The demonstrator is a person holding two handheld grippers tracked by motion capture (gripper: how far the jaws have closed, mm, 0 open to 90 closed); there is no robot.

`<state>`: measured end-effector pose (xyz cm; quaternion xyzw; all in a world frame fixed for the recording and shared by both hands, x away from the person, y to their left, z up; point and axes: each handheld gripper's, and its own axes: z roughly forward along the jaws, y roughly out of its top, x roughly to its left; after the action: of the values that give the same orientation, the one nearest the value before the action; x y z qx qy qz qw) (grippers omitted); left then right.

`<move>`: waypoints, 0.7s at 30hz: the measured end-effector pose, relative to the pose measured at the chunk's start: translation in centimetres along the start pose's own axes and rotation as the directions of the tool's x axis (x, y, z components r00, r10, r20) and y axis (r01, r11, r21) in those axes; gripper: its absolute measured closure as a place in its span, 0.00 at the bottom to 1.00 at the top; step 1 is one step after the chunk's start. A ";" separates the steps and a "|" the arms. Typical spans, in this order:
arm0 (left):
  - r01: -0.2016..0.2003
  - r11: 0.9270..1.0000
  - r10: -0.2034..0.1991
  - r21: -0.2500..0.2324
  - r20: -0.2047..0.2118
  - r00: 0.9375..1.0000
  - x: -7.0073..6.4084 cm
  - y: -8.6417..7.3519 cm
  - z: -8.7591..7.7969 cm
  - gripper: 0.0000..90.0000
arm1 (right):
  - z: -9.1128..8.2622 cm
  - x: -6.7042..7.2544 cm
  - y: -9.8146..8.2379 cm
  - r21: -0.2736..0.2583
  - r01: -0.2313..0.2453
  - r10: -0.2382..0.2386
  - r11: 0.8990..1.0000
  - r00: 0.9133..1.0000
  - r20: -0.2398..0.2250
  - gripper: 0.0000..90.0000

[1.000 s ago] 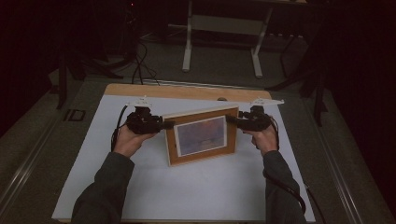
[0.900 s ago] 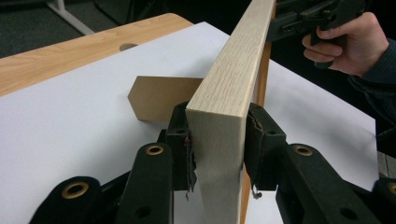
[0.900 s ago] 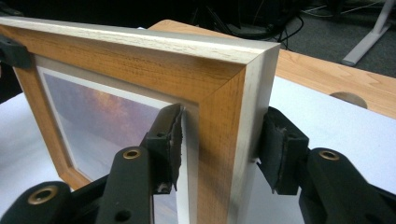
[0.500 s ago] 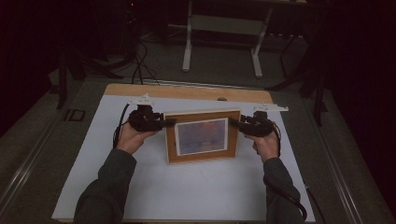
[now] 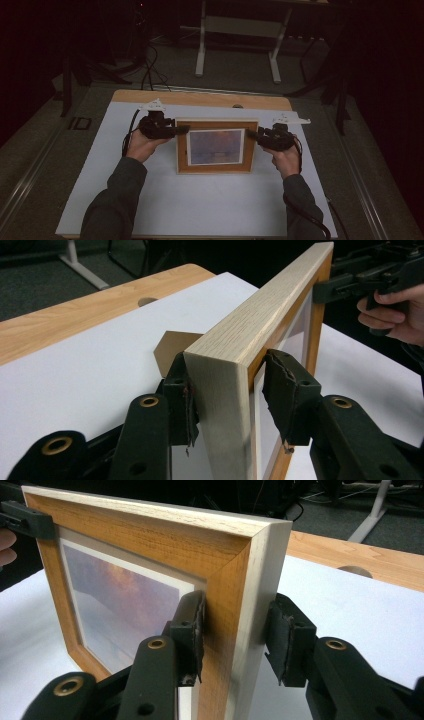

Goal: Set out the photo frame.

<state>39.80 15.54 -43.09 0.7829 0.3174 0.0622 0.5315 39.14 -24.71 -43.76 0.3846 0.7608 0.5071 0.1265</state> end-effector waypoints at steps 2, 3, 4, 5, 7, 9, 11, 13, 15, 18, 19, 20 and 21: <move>0.005 1.000 -0.005 -0.004 -0.001 1.000 0.1 0.0 0.1 0.65 | -0.1 0.1 -0.1 0.003 0.001 -0.001 1.000 1.000 0.006 0.69; 0.005 1.000 -0.005 -0.007 0.001 1.000 0.1 0.0 0.1 0.65 | -0.1 0.2 -0.1 0.003 0.000 0.000 1.000 1.000 0.006 0.69; 0.005 1.000 -0.005 -0.007 0.001 1.000 0.1 0.0 0.1 0.65 | -0.1 0.2 -0.1 0.003 -0.002 0.002 1.000 1.000 0.007 0.69; 0.006 1.000 -0.006 -0.007 0.002 1.000 0.2 0.0 0.1 0.65 | -0.1 0.2 -0.1 0.004 -0.002 0.002 1.000 1.000 0.009 0.69; 0.006 1.000 -0.006 -0.008 0.002 1.000 0.3 0.0 0.1 0.64 | -0.2 0.3 -0.1 0.004 -0.006 0.006 1.000 1.000 0.011 0.69; 0.008 1.000 -0.008 -0.009 0.000 1.000 0.3 0.0 0.1 0.64 | -0.2 0.4 -0.2 0.003 -0.003 0.003 1.000 1.000 0.011 0.69; 0.011 1.000 -0.011 -0.010 0.000 1.000 0.4 0.0 0.1 0.64 | -0.2 0.5 -0.2 0.005 -0.007 0.007 1.000 1.000 0.010 0.69; 0.013 1.000 -0.013 -0.009 0.001 1.000 0.5 0.0 0.1 0.63 | -0.2 0.6 -0.2 0.004 -0.006 0.006 1.000 1.000 0.009 0.69; 0.013 1.000 -0.013 -0.009 0.001 1.000 0.5 0.0 0.1 0.63 | -0.2 0.6 -0.2 0.004 -0.006 0.006 1.000 1.000 0.011 0.69; 0.018 1.000 -0.018 -0.011 0.001 1.000 0.5 0.0 0.1 0.63 | -0.2 0.6 -0.3 0.004 -0.009 0.009 1.000 1.000 0.012 0.69; 0.019 1.000 -0.019 -0.012 0.001 1.000 0.5 0.0 0.1 0.63 | -0.2 0.6 -0.3 0.005 -0.009 0.009 1.000 1.000 0.012 0.69; 0.021 1.000 -0.021 -0.012 0.002 1.000 0.5 0.0 0.1 0.63 | -0.2 0.7 -0.3 0.005 -0.009 0.009 1.000 1.000 0.011 0.69; 0.021 1.000 -0.021 -0.012 0.002 1.000 0.5 0.0 0.1 0.63 | -0.2 0.7 -0.3 0.005 -0.009 0.009 1.000 1.000 0.011 0.69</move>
<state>40.24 15.74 -43.22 0.7764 0.3247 0.0577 0.5370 38.46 -24.43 -43.77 0.3911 0.7597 0.5035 0.1277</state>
